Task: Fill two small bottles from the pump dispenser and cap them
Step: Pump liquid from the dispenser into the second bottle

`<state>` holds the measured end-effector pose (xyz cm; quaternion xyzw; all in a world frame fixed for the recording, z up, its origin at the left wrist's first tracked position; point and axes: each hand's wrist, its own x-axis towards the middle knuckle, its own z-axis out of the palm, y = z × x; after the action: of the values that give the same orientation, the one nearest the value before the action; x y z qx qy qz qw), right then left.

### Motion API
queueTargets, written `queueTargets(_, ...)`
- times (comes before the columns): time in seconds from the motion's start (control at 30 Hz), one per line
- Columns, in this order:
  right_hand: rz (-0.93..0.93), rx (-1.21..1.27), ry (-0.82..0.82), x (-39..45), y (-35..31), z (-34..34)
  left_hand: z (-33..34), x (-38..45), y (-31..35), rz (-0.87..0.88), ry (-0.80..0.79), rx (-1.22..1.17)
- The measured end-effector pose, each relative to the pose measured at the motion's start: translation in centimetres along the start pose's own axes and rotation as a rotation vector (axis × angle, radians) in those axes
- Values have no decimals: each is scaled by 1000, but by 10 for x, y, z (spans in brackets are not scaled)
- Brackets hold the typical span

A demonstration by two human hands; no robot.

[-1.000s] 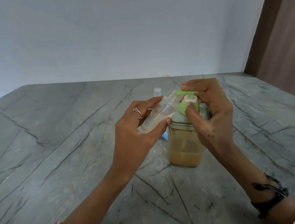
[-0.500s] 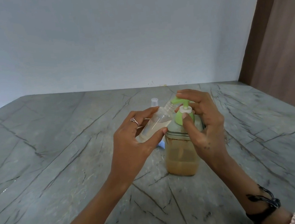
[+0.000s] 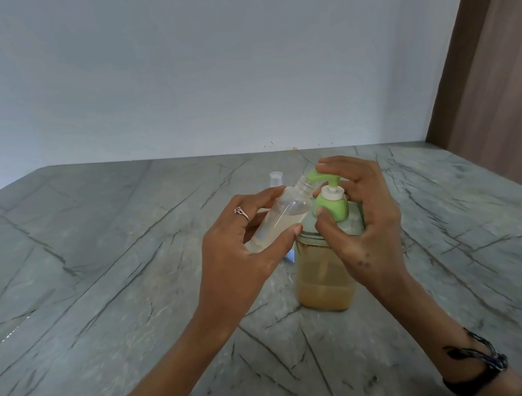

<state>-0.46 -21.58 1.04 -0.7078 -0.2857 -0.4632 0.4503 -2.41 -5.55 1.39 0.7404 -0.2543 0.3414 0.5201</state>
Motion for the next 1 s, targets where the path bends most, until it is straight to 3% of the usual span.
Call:
queueTargets(0.3, 16, -42, 22, 3, -3, 0, -4, -1, -1, 47, -19, 69)
queueTargets(1.0, 56, 24, -26, -4, -6, -1, 1, -2, 2, -78, -4, -133)
